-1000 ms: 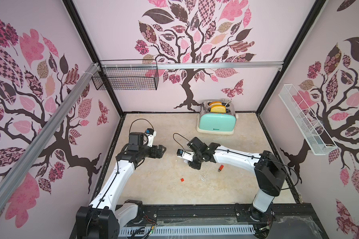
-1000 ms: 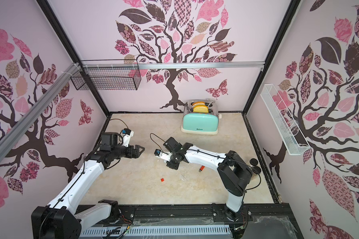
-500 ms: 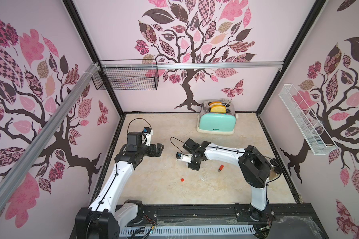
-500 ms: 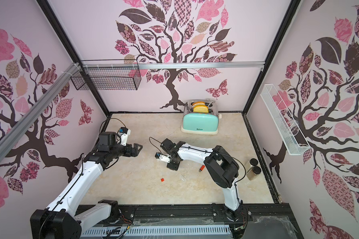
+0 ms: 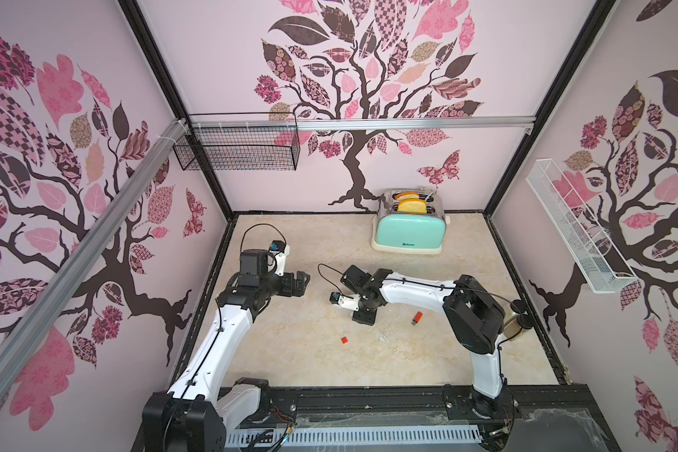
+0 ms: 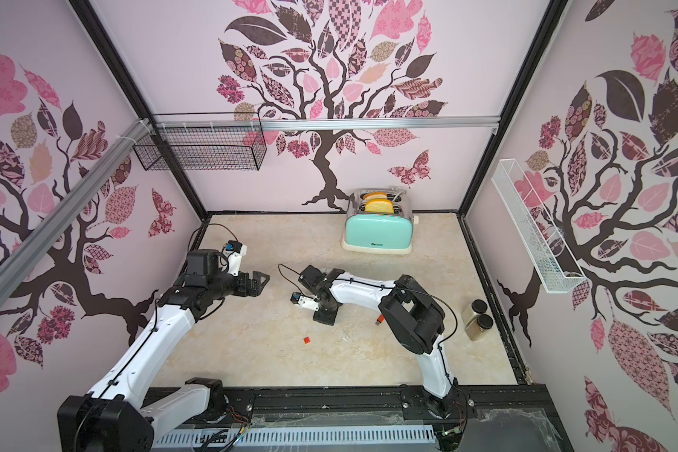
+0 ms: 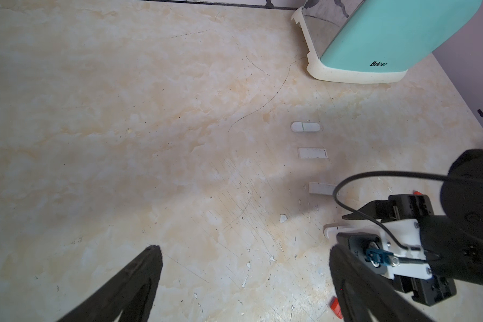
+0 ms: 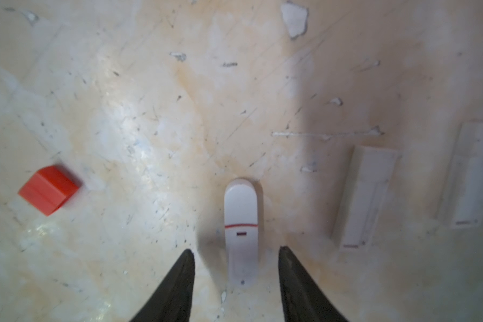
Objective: Close the usb drive cover
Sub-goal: Place the USB drive at the center of the board, then pick up the cover from the center of the board.
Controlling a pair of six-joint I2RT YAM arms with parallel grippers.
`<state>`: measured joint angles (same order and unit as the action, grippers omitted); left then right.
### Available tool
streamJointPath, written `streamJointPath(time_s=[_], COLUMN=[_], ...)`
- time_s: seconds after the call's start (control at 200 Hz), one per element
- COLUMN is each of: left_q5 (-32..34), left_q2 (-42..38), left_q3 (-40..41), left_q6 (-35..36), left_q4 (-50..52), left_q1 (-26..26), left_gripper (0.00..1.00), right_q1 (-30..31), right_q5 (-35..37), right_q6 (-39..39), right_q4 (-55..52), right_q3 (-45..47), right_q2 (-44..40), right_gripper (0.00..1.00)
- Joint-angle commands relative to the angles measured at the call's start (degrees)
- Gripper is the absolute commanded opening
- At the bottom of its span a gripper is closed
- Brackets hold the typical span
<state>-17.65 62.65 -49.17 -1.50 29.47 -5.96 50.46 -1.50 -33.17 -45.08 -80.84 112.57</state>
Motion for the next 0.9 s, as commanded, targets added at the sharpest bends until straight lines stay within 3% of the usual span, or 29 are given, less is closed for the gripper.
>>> streamJointPath(time_s=[0.0,0.14,0.545,0.895], left_q5=[-0.46,-0.87,1.07,1.56], left_q2=[-0.40,0.01,-0.39,-1.11], left_q3=[0.21,-0.08,0.13,-0.34], left_q6=[-0.08,-0.04,-1.34,-2.90], left_q4=[-0.60,-0.17,-0.91,-1.01], left_q1=[0.44,0.62,0.81,1.12], left_gripper=[0.98,0.98,0.98,0.98], right_q1=[0.30,0.79,7.40,10.99], right_q5=[-3.14,-6.49,-8.97,-3.83], right_q6=[-0.30,-4.24,-18.65,-18.17], right_q4=[-3.24,-4.26,-10.86,-6.40], right_q3=[-1.00,0.72,-2.27,-3.31], right_q2=[-5.80,-8.77,-3.93,0.03], right_gripper=[0.63,0.67,0.62,0.57])
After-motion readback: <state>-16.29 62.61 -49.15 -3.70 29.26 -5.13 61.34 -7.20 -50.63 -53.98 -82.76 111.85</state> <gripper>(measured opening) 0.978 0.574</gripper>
